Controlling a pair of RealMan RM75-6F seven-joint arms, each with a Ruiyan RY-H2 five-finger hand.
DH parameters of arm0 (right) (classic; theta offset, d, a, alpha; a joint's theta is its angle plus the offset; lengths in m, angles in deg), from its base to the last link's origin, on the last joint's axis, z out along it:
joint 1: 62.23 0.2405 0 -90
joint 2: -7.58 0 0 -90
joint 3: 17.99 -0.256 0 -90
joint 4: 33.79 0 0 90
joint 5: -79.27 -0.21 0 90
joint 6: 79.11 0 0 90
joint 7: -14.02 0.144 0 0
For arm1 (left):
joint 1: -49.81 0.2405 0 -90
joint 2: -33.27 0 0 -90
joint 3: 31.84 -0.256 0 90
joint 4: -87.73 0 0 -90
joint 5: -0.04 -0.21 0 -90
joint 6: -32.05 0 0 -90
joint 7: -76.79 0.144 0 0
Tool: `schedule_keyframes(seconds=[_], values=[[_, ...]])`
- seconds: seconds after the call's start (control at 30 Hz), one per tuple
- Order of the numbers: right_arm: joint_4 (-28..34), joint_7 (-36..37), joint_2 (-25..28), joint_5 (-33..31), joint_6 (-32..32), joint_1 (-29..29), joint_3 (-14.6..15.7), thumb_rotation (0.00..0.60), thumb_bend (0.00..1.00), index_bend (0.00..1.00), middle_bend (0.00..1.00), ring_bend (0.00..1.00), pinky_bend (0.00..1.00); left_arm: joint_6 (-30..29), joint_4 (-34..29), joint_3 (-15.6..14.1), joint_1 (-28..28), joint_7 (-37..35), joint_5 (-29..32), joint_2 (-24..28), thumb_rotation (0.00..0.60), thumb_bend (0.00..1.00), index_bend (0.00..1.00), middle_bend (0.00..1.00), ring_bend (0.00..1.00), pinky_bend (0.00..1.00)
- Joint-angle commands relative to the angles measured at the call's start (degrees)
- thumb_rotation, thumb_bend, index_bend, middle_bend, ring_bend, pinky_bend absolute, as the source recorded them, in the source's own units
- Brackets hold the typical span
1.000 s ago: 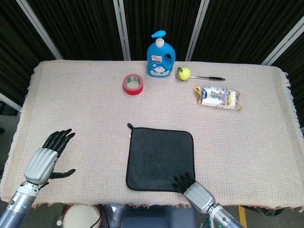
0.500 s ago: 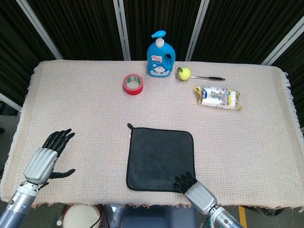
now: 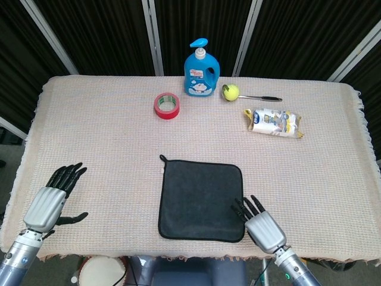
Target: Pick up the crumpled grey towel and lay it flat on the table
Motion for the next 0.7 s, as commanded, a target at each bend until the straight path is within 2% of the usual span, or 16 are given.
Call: schedule_keyframes(seconds=[0.03,0.13,0.33,0.53,0.7], values=[[-3.45,9.7,0.38,0.39,7.85,-4.09,-2.38,0.6,0.52,0.0,0.0,0.0,0.0,-1.52,2.89,-0.67,1.35,-0.13,-0.66,-1.06,0.6,0.03,0.0,0.0,0.0,0.03],[-5.56,15.46,0.45,0.49,12.8,-6.99,-2.91,0.6,0.52,0.0,0.0,0.0,0.0,-3.41,5.45,-1.09,2.74,-0.31,-1.35,-2.24,0.6,0.03,0.0,0.0,0.0,0.03],[-7.95,21.71,0.66,2.26,18.81,-11.19,-2.07,0.6,0.52,0.0,0.0,0.0,0.0,-6.65,9.7,-2.06,5.34,-0.69,-2.55,-3.8,0.6,0.03,0.0,0.0,0.0,0.03],[-10.18,24.42,0.13,3.7,21.55,-13.74,-1.41,0.6,0.52,0.0,0.0,0.0,0.0,-8.67,12.26,-2.48,7.42,-1.63,-2.33,-4.38,0.6,0.03,0.0,0.0,0.0,0.03],[-10.16,25.24,0.0,4.49,23.08,-14.71,-2.11,0.6,0.52,0.0,0.0,0.0,0.0,-8.94,13.87,-2.29,8.08,-2.8,-1.89,-5.04,0.6,0.03,0.0,0.0,0.0,0.03]])
